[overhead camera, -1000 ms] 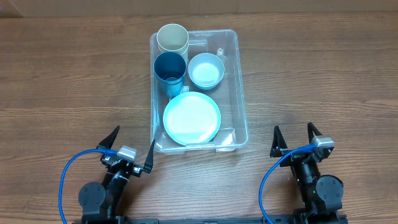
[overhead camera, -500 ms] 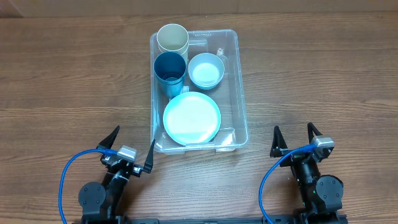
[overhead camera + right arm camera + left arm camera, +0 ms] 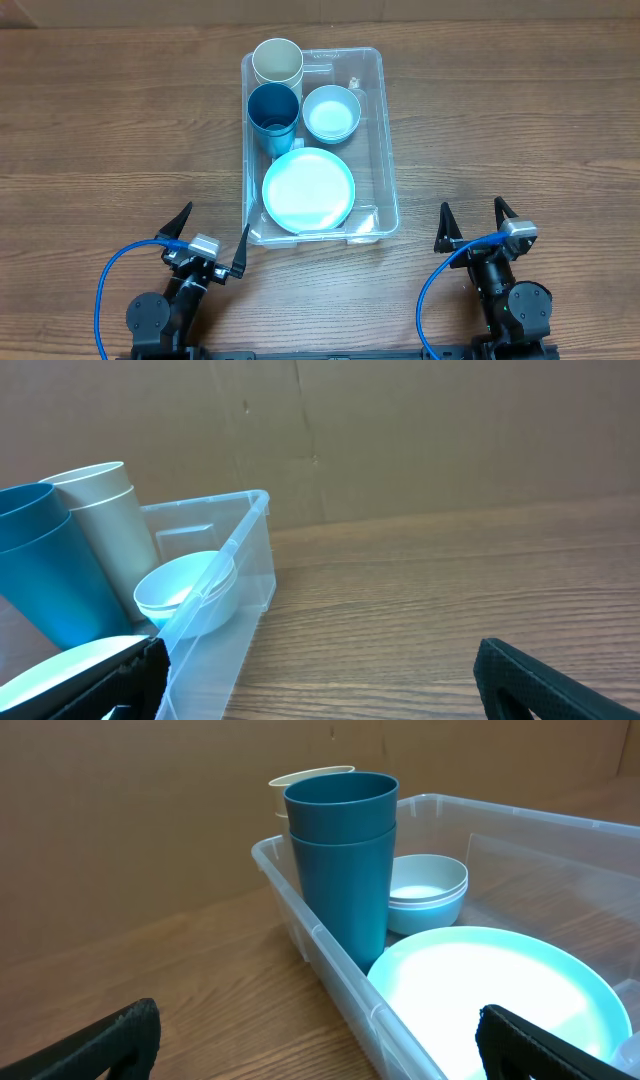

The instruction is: Pack container

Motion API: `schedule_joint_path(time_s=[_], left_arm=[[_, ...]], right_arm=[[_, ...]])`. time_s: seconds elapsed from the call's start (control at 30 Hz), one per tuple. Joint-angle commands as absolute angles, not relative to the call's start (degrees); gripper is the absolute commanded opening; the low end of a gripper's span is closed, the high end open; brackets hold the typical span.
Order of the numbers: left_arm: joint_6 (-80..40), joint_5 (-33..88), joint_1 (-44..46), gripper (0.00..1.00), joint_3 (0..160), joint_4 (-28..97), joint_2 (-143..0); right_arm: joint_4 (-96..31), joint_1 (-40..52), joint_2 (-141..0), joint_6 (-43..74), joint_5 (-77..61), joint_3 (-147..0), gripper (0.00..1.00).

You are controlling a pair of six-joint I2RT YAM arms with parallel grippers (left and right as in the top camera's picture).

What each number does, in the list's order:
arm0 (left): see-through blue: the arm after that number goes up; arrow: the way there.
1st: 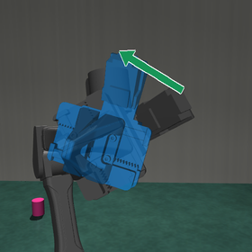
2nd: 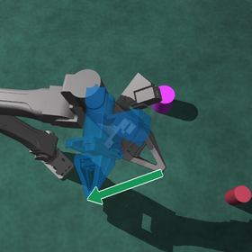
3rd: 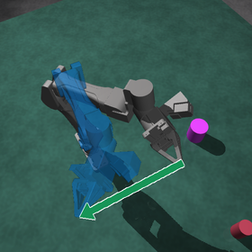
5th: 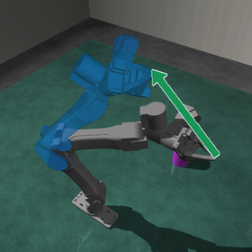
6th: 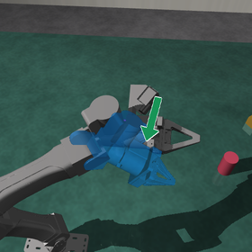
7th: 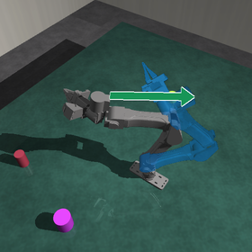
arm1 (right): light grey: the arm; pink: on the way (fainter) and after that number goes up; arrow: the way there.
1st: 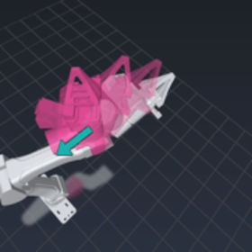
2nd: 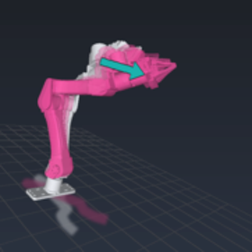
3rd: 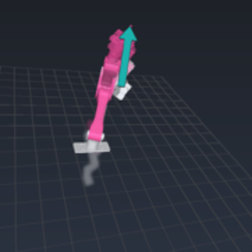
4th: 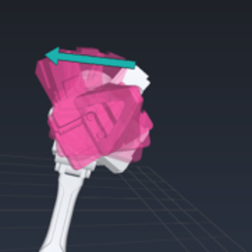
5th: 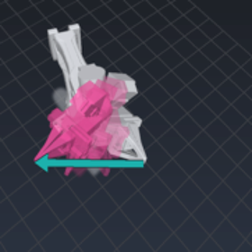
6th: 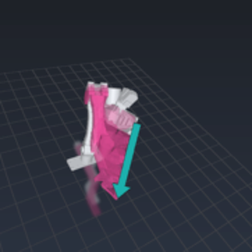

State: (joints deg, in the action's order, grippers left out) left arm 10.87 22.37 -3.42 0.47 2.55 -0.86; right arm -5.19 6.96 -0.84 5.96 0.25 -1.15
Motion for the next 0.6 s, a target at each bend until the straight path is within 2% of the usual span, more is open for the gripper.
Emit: schedule_joint_path(time_s=[0.0,0.17,0.3,0.57], left_arm=[[10.0,23.1,-3.8,1.0,0.3,2.6,-0.3],[-11.9,11.8,-3.8,1.0,0.3,2.6,-0.3],[-15.9,6.5,-3.8,1.0,0.3,2.6,-0.3],[-15.9,6.4,-3.8,1.0,0.3,3.8,-0.3]], right_arm=[[-4.8,7.3,-0.1,5.7,0.4,-0.5,1.0],[-4.8,7.3,-0.1,5.7,0.4,-0.5,1.0],[-4.8,7.3,-0.1,5.7,0.4,-0.5,1.0],[-4.8,7.3,-0.2,5.7,0.4,-0.5,1.0]])
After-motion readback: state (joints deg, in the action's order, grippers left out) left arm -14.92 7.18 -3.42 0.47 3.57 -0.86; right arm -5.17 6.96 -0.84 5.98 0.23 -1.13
